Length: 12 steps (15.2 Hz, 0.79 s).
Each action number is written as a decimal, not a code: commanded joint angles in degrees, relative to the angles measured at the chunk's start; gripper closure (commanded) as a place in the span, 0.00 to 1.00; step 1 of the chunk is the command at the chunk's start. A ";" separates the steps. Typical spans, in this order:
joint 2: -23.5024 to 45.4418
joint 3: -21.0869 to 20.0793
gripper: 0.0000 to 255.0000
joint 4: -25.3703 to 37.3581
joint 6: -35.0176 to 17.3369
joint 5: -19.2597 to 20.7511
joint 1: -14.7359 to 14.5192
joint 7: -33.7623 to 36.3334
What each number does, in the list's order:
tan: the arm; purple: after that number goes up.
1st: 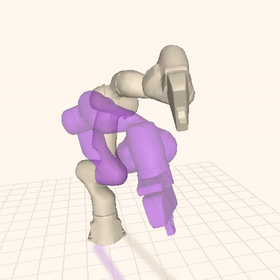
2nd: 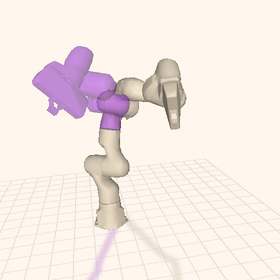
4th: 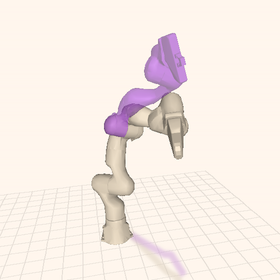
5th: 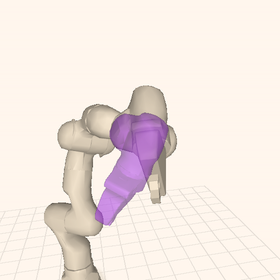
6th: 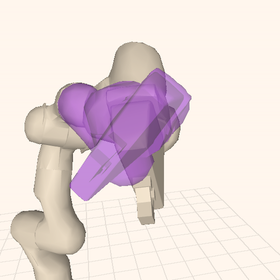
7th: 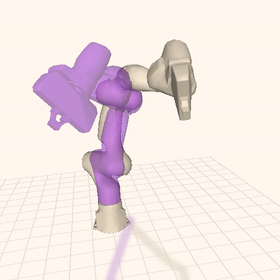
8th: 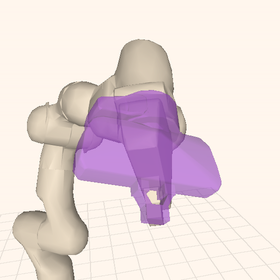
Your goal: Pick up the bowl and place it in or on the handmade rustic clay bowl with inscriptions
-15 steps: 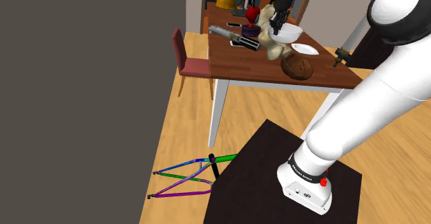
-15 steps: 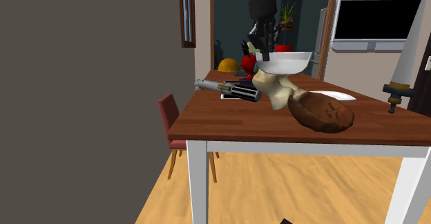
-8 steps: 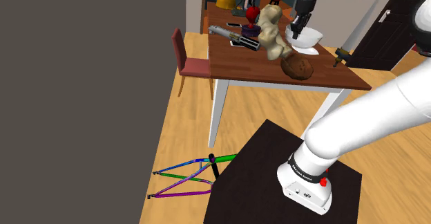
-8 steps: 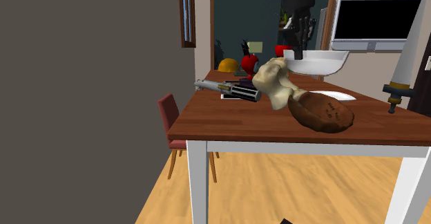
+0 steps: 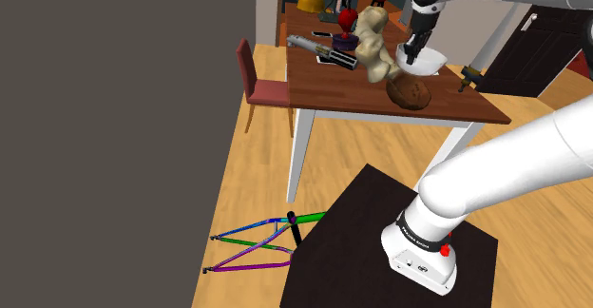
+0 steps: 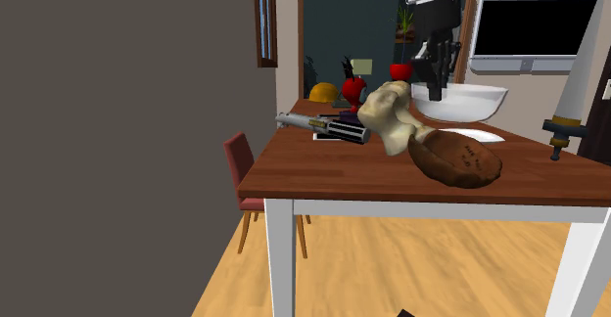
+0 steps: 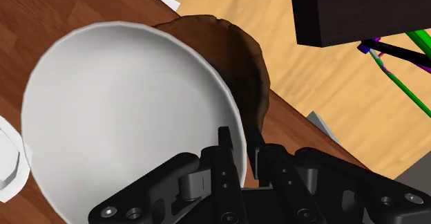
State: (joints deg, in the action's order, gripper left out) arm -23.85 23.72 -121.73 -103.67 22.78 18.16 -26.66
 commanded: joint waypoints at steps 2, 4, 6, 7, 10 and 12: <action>-0.24 0.25 1.00 -2.55 -2.30 0.41 0.16 0.64; -0.19 0.48 1.00 -4.01 -3.78 0.65 0.24 0.99; -0.09 0.72 1.00 -5.43 -5.28 0.88 0.33 1.33; -0.02 0.84 1.00 -6.12 -6.03 1.00 0.37 1.49; 0.33 1.27 1.00 -8.36 -8.56 1.40 0.51 2.05; 0.33 1.27 1.00 -8.36 -8.56 1.40 0.51 2.05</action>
State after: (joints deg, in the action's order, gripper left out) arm -23.64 24.97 -129.98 -111.98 24.17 18.69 -24.67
